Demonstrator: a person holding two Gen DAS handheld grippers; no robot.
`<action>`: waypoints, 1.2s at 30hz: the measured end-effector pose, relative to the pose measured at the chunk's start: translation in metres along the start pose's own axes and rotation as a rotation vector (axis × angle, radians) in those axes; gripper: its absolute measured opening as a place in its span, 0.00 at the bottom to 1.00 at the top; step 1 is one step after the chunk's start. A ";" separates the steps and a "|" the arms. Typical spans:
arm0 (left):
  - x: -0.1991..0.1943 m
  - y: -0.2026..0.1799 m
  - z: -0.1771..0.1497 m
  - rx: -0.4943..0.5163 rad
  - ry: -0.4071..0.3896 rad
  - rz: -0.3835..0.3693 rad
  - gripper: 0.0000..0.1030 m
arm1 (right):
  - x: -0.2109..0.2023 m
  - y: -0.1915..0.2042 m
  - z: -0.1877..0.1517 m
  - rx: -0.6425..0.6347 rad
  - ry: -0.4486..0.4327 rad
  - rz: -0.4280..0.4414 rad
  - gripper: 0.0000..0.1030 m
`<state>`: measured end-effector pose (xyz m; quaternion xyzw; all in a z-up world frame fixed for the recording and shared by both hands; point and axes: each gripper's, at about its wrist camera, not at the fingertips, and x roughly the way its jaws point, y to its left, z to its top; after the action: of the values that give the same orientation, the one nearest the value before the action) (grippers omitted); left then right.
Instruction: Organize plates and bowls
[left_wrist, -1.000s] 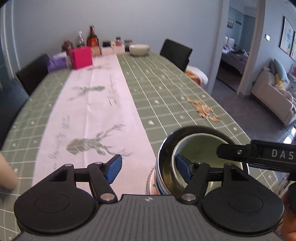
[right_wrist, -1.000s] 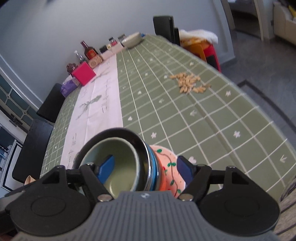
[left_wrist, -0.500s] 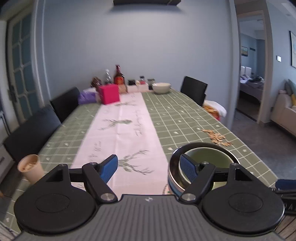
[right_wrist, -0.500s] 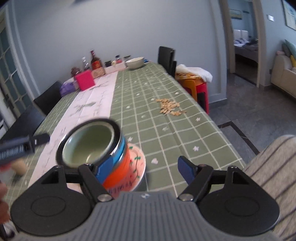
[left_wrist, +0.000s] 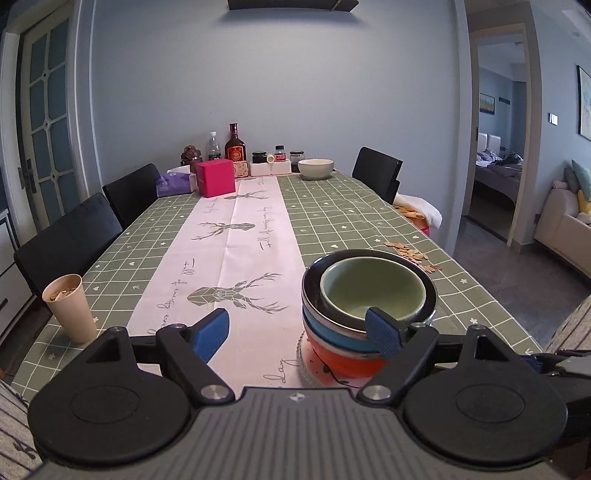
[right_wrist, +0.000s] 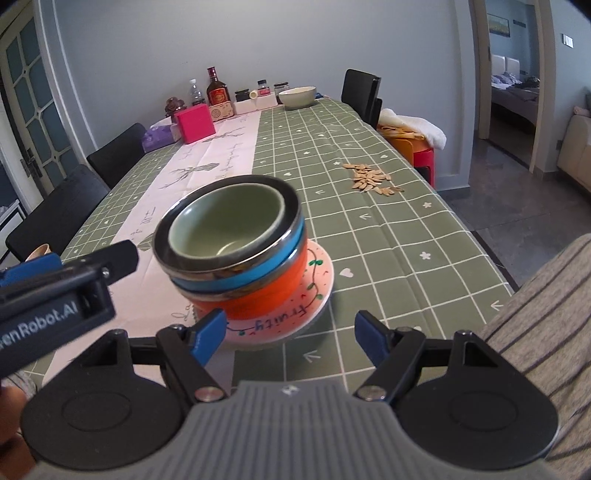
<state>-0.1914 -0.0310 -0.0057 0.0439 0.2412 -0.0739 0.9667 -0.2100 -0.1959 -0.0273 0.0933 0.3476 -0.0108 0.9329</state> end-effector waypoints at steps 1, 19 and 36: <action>0.000 0.000 0.000 -0.002 -0.002 0.003 0.95 | -0.001 0.000 0.000 0.001 -0.001 0.002 0.73; -0.003 0.002 -0.004 -0.047 -0.026 0.054 0.95 | -0.003 -0.002 0.002 0.039 0.010 0.030 0.73; -0.001 0.003 -0.005 -0.058 -0.013 0.066 0.95 | 0.000 -0.007 0.005 0.062 0.027 0.033 0.73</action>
<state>-0.1945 -0.0271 -0.0096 0.0234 0.2355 -0.0352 0.9709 -0.2077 -0.2034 -0.0250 0.1281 0.3583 -0.0050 0.9248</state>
